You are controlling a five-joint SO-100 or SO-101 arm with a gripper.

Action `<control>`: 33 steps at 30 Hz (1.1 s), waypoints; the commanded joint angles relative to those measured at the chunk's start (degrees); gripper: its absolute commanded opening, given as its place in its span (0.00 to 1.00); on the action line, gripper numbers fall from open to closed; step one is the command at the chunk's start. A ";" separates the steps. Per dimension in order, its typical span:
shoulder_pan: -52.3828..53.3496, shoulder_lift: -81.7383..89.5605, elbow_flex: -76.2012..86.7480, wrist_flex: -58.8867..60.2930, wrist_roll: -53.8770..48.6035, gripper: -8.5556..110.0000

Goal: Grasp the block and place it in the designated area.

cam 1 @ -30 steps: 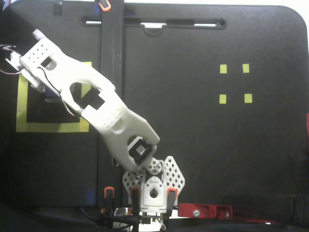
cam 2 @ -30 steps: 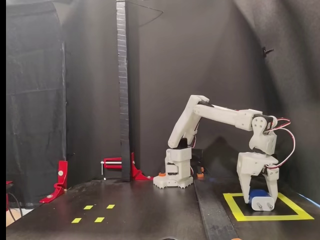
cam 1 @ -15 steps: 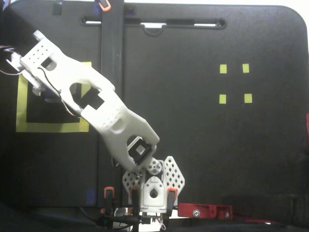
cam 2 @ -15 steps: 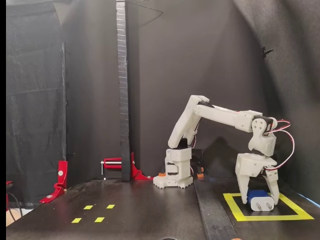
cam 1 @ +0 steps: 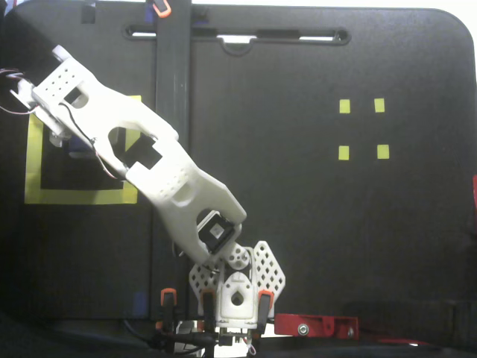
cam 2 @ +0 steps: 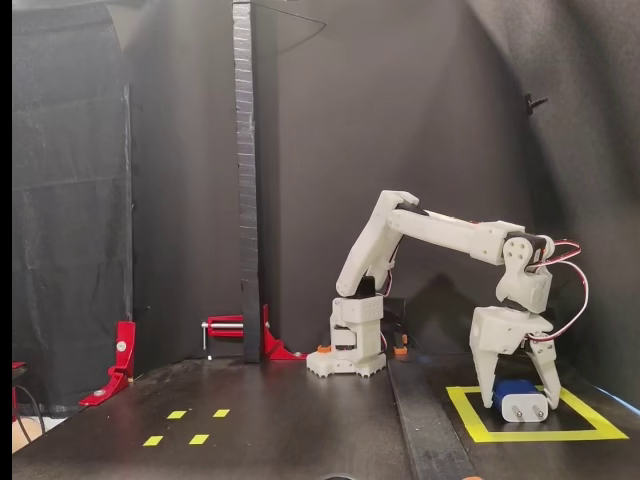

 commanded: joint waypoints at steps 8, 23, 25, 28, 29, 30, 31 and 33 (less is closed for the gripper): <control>1.41 12.83 -0.18 4.66 -1.41 0.36; 1.58 20.92 -0.18 9.49 -1.85 0.37; 1.58 21.01 -0.18 9.49 -1.85 0.37; 1.76 21.09 -0.18 9.40 -1.93 0.36; 1.85 21.09 -0.18 9.32 -1.93 0.36; 1.85 21.18 -0.18 9.23 -1.93 0.36; 1.93 21.18 -0.18 9.14 -1.93 0.36; 1.93 21.27 -0.18 9.05 -1.93 0.33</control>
